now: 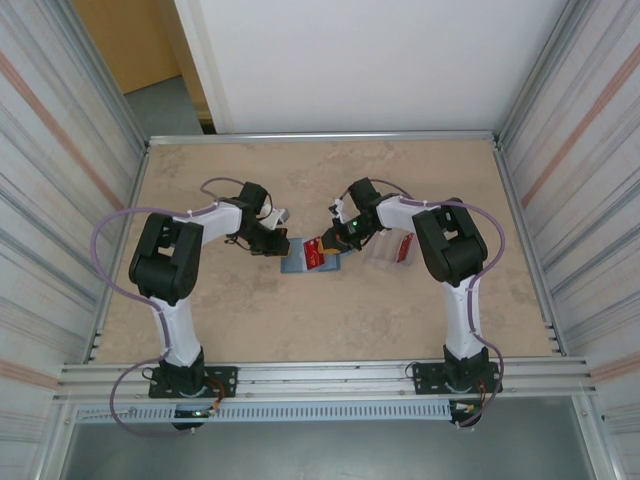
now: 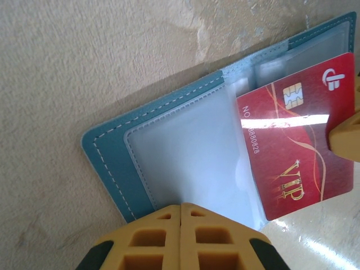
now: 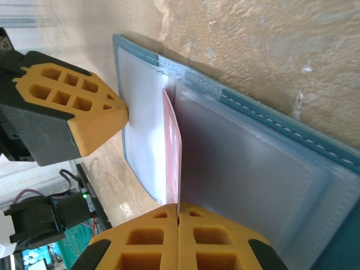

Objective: Put the credit cards into the card holder
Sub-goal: Insert the credit card into the card slot.

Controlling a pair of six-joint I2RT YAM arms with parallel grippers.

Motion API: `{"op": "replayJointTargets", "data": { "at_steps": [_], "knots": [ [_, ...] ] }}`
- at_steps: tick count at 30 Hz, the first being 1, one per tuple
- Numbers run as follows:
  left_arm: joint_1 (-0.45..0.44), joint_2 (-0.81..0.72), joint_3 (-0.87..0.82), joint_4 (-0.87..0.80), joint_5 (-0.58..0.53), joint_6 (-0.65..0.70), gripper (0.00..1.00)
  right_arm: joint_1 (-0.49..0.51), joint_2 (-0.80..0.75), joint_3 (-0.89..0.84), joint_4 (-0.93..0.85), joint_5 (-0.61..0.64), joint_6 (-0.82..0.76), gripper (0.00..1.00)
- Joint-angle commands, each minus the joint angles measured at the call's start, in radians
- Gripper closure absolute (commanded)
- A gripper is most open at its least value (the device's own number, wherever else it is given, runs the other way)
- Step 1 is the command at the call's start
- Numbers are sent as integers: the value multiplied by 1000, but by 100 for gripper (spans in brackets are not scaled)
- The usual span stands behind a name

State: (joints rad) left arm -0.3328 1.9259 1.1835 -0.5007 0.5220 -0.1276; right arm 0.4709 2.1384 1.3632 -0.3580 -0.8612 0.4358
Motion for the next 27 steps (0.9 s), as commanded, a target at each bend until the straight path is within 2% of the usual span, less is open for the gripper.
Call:
{"op": "replayJointTargets", "data": {
  "at_steps": [1,7,15,27],
  "knots": [
    [9,21,-4,-10,-27,15,100,7,31,1,-23,32,-17,100],
    [7,22,-9,-7,-28,17,100,6,25,-13,10,9,-12,100],
    [1,26,-1,-11,-33,20,100,4,-5,-45,135,-94,34,100],
    [0,25,0,-12,-34,19,100,0,3,-71,183,-28,101,100]
  ]
}}
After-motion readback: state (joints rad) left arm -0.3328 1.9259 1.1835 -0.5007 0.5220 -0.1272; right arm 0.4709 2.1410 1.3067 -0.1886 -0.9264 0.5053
